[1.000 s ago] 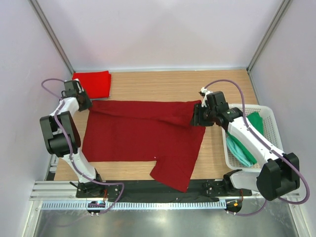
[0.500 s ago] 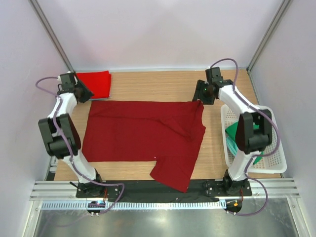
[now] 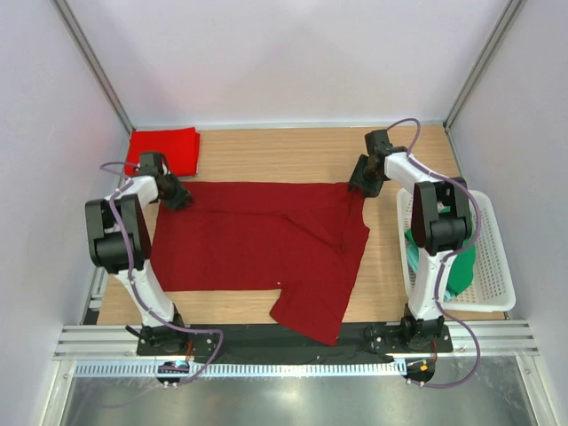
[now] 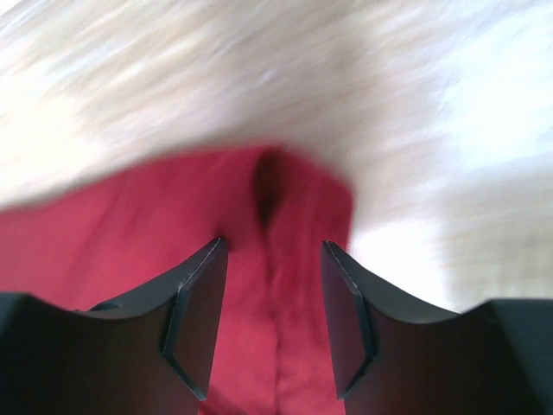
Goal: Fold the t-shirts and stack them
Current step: Fold the tshirt
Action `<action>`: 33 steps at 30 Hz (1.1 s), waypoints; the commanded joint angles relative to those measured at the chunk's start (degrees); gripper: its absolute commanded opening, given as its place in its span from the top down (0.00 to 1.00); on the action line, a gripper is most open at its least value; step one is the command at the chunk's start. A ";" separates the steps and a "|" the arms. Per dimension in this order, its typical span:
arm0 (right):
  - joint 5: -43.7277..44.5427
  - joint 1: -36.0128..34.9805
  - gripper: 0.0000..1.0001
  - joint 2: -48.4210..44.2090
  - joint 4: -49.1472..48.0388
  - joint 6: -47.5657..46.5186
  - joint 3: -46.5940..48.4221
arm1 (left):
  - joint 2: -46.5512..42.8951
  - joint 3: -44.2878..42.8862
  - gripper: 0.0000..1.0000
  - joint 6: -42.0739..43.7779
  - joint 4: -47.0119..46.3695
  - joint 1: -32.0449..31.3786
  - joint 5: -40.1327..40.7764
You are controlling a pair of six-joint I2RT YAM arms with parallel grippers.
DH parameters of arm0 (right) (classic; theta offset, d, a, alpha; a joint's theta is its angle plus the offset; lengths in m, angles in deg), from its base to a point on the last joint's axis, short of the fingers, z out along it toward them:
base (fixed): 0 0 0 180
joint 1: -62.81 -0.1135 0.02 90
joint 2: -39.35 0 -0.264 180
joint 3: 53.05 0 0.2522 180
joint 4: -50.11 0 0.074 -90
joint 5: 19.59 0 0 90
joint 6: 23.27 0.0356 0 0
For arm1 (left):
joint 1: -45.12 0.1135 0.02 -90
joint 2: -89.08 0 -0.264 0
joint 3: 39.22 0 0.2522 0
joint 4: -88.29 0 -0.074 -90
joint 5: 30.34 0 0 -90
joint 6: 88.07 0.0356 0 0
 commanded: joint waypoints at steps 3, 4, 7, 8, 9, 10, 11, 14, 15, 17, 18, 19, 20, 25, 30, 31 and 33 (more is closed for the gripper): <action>9.39 0.78 0.47 8.54 0.27 -4.98 10.83 | -13.12 6.22 0.67 -1.79 -2.03 -1.94 4.95; 10.80 0.86 0.47 9.88 1.43 -6.55 13.20 | -14.01 6.66 0.66 -1.87 -2.12 -2.03 4.79; 11.07 0.86 0.43 12.97 6.96 -10.69 22.52 | -15.86 6.58 0.63 -1.35 -0.98 -2.03 4.52; 11.25 0.86 0.42 12.45 8.02 -10.70 24.02 | -16.04 6.23 0.61 -0.83 -0.63 -2.03 4.70; 10.82 0.78 0.38 11.31 8.64 -10.18 23.43 | -16.47 5.53 0.59 -0.04 0.25 -1.94 4.96; 9.85 0.43 0.35 7.47 8.91 -9.91 22.47 | -16.57 5.17 0.56 0.40 0.60 -1.94 5.05; 9.76 -0.10 0.31 5.34 9.09 -9.65 19.32 | -16.57 4.73 0.54 0.93 0.95 -2.03 5.14; 6.78 -2.90 0.16 -3.53 8.30 -11.31 11.25 | -16.65 3.24 0.50 2.95 2.62 -1.85 4.96; 5.55 -3.78 0.16 -5.47 8.12 -11.49 9.29 | -16.57 3.06 0.50 3.31 2.98 -1.59 4.44; 1.87 -5.89 0.18 -11.18 7.25 -12.28 2.88 | -16.22 2.18 0.51 4.88 2.89 -1.33 -1.69; -0.68 -6.69 0.18 -12.94 5.50 -12.37 0.60 | -15.78 1.75 0.51 5.94 1.50 -1.76 -5.29; -2.70 -7.30 0.18 -14.87 3.74 -12.37 -1.78 | -14.38 0.17 0.51 6.99 1.14 -2.37 -9.41; -5.33 -7.92 0.18 -17.59 1.20 -12.02 -6.76 | -13.76 -1.06 0.54 7.61 1.57 -3.42 -11.89; -18.46 -10.29 0.24 -14.64 -11.38 -6.93 -9.37 | -14.89 1.82 0.55 2.62 -1.06 -11.42 -15.42; -16.79 -13.28 0.48 -6.55 -9.54 -8.58 -3.48 | -19.11 7.45 0.56 -1.17 -2.29 -18.01 -16.04; -15.83 -14.24 0.48 -4.54 -9.11 -8.94 -3.04 | -19.98 8.15 0.57 -1.17 -2.12 -18.72 -16.22; -14.77 -14.95 0.48 -3.21 -8.32 -9.64 -2.07 | -22.61 10.08 0.57 -1.70 -2.03 -19.95 -16.22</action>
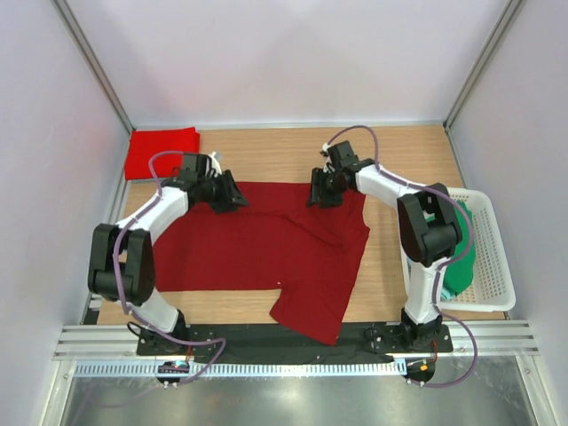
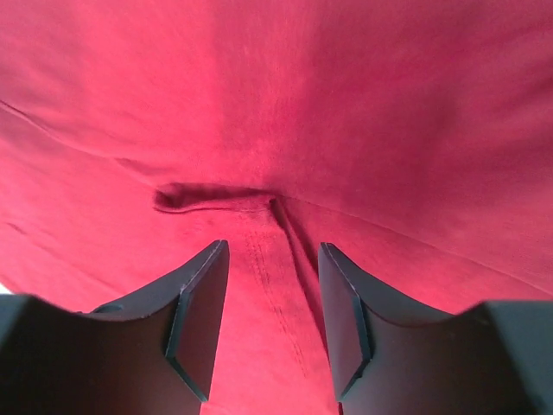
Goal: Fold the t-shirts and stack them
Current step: Fold the tshirt
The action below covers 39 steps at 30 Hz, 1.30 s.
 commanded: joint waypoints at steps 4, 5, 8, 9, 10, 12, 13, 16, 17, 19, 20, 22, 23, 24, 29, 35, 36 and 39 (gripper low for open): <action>1.02 -3.03 0.47 3.23 -0.64 -1.45 3.75 | -9.57 2.51 0.57 -0.67 0.93 -0.68 -1.95; 1.02 -3.11 0.47 3.41 -0.55 -1.36 3.75 | -10.28 2.51 0.57 -0.32 2.06 -0.68 -1.95; 1.20 -3.64 0.50 3.94 -0.99 -1.45 3.58 | -12.30 2.86 0.57 0.74 3.56 -0.68 -1.24; 1.02 -3.64 0.52 4.29 -1.08 -1.54 3.58 | -13.09 3.12 0.56 0.83 3.66 -0.68 -1.07; 0.93 -3.64 0.53 4.64 -1.08 -1.45 3.75 | -13.44 3.65 0.56 0.83 3.57 -0.68 -0.81; 1.20 -3.91 0.53 4.99 -1.52 -1.54 3.67 | -13.45 3.92 0.56 0.83 3.65 -0.68 -0.98; 1.63 -3.99 0.53 5.17 -1.61 -1.54 3.75 | -13.53 3.83 0.57 0.83 3.66 -0.68 -1.07; 2.34 -3.99 0.51 6.04 -1.70 -2.41 4.97 | -13.71 3.83 0.57 0.83 3.74 -0.68 -1.24; 2.34 -3.99 0.51 6.48 -0.57 -3.03 5.68 | -13.80 3.83 0.57 0.83 3.66 -0.68 -1.24; 1.20 -4.08 0.57 7.54 -0.38 -3.47 6.82 | -14.06 3.83 0.57 0.83 3.74 -0.68 -1.24; 0.41 -4.08 0.64 7.72 -0.55 -3.47 6.92 | -14.15 3.92 0.57 0.83 3.83 -0.77 -1.16; -1.08 -4.26 0.92 7.72 0.14 -3.65 7.53 | -14.32 4.09 0.57 0.91 3.92 -0.68 -1.07; -1.61 -4.52 0.99 7.20 0.67 -3.65 7.88 | -14.76 4.01 0.58 1.00 4.01 -0.68 -0.89; -2.05 -4.78 0.99 6.58 1.11 -3.47 7.97 | -14.85 4.01 0.58 1.09 4.10 -0.68 -0.80; -10.45 -9.16 0.96 -0.09 3.14 4.15 5.35 | -15.12 4.01 0.58 1.79 4.89 -0.59 0.69; -19.62 -8.57 0.47 -11.50 -3.28 15.25 -6.52 | -13.80 3.31 0.57 2.76 5.85 -0.59 1.74; -21.03 -4.65 0.46 -12.66 -3.28 15.34 -6.88 | -13.62 3.13 0.57 3.02 6.03 -0.59 1.75; -18.25 4.05 0.41 -17.50 -1.97 11.84 -8.11 | -12.75 2.25 0.58 3.29 6.03 -0.59 0.52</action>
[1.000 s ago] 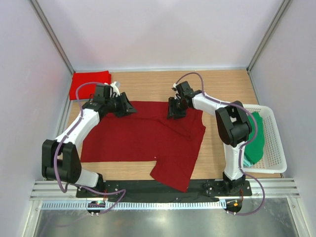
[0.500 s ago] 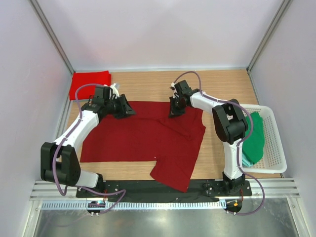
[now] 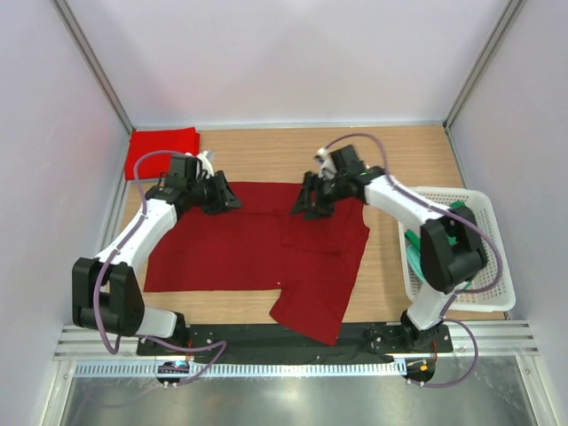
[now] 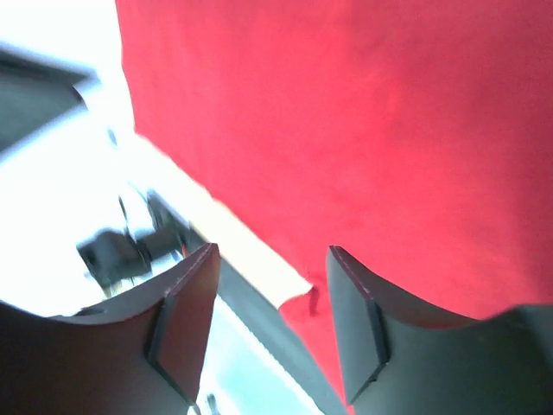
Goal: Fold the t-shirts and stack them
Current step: Fold the tshirt
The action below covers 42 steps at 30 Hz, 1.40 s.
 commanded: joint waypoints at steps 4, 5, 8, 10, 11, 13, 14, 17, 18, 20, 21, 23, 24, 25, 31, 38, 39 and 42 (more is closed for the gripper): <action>9.70 11.64 0.37 -3.53 11.15 -10.10 3.73 | 2.78 -2.32 0.58 0.18 -1.58 -0.17 -4.66; 10.58 11.73 0.37 -3.27 11.18 -10.46 3.30 | 4.27 -3.28 0.59 -0.08 -1.59 -0.61 -5.10; 13.66 13.04 0.38 -3.88 9.60 -8.36 0.05 | 6.12 -4.25 0.59 -0.52 -1.68 -2.90 -5.19; 16.99 13.57 0.41 -4.23 10.12 -6.43 -1.10 | 6.74 -4.87 0.55 -0.61 -2.11 -4.56 -5.37; 21.01 13.66 0.41 -4.32 9.78 -6.25 -1.71 | 7.18 -5.05 0.55 -0.61 -2.03 -5.18 -5.28; 23.33 13.67 0.40 -4.14 6.81 -6.95 -3.12 | 8.15 -5.14 0.55 -0.88 -1.85 -6.15 -5.19; 27.25 13.66 0.40 -3.71 5.48 -7.12 -3.38 | 8.24 -5.05 0.55 -1.31 -1.77 -6.15 -4.93; 32.02 13.66 0.46 -0.20 0.11 -7.48 -3.04 | 6.13 -4.35 0.58 -1.49 -0.98 -6.24 -2.21; 32.30 13.75 0.52 0.94 -0.76 -7.30 -1.47 | 4.91 -4.35 0.59 -0.80 -0.10 -6.24 -0.99; 32.56 13.67 0.55 4.36 -3.32 -6.43 0.21 | 3.15 -4.43 0.59 -0.18 3.32 -6.16 5.05; 32.65 13.66 0.55 5.69 -4.02 -6.34 1.96 | 2.44 -4.43 0.58 -0.17 4.73 -6.07 8.05; 33.35 13.66 0.55 9.99 -4.90 -6.86 4.34 | -0.19 -3.73 0.57 -1.22 8.77 -5.54 15.70; 34.05 13.75 0.55 11.57 -4.56 -7.21 7.66 | -1.51 -3.21 0.57 -1.66 9.65 -4.41 17.29; 34.50 13.67 0.55 13.24 -2.55 -7.74 9.69 | -4.04 -1.38 0.57 -2.97 10.62 -3.61 18.70; 43.73 14.71 0.52 24.06 1.24 -8.53 20.51 | -8.64 0.75 0.55 -4.57 16.08 3.16 27.15; 46.72 16.13 0.46 34.70 7.83 -11.78 37.90 | -7.76 2.33 0.42 -11.85 16.69 7.72 28.48; 46.63 16.13 0.44 35.31 10.89 -12.13 43.14 | -7.32 3.81 0.42 -14.82 16.34 9.82 27.69; 46.10 15.95 0.30 35.67 17.39 -12.05 52.90 | -7.32 5.84 0.44 -18.01 17.30 12.46 25.13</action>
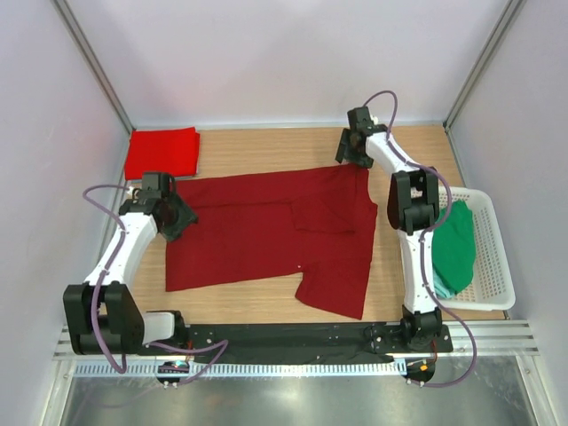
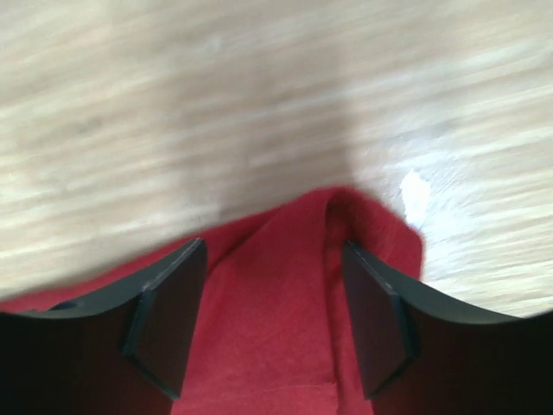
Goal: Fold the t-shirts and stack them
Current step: Fold the tshirt
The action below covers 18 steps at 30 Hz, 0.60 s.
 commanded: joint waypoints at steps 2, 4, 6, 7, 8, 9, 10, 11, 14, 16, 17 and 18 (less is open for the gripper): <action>4.37 -0.73 0.24 -4.99 15.08 -1.16 11.56 | -0.33 3.32 0.44 -8.86 3.47 2.79 -0.95; 4.91 -1.61 0.22 -10.27 16.42 -0.99 6.32 | -1.20 4.98 0.44 -13.50 6.46 2.80 0.10; 3.61 -3.18 0.22 -20.55 14.67 -0.55 -4.62 | -1.73 7.71 0.44 -17.20 9.09 2.88 1.95; 2.73 -3.80 0.22 -24.58 13.96 -0.11 -8.52 | -1.91 8.50 0.44 -19.66 9.71 3.23 2.30; 1.85 -4.77 0.22 -27.84 13.17 0.24 -12.22 | -1.91 9.64 0.46 -20.73 10.24 3.76 2.39; -0.25 -6.86 0.22 -34.05 12.47 0.42 -18.87 | -1.74 9.65 0.47 -21.78 12.68 5.33 3.70; -1.14 -8.45 0.22 -36.90 12.20 0.42 -22.06 | -1.65 9.48 0.48 -22.66 14.19 5.95 4.93; -2.19 -9.77 0.22 -39.37 12.02 0.42 -25.06 | -1.47 8.61 0.48 -24.06 15.68 6.92 6.08; -7.55 -12.33 0.22 -47.72 12.99 1.91 -34.82 | -1.30 7.46 0.48 -27.05 21.48 8.33 11.87; -12.36 -12.25 0.23 -52.29 12.81 3.06 -40.28 | -0.60 8.33 0.49 -28.03 22.90 10.61 12.94; -13.27 -12.25 0.23 -53.18 13.16 3.06 -41.16 | -0.16 8.85 0.51 -29.51 23.17 12.62 12.86; -13.89 -12.25 0.23 -53.97 13.95 2.62 -42.04 | -0.33 10.69 0.52 -30.14 22.99 13.51 12.51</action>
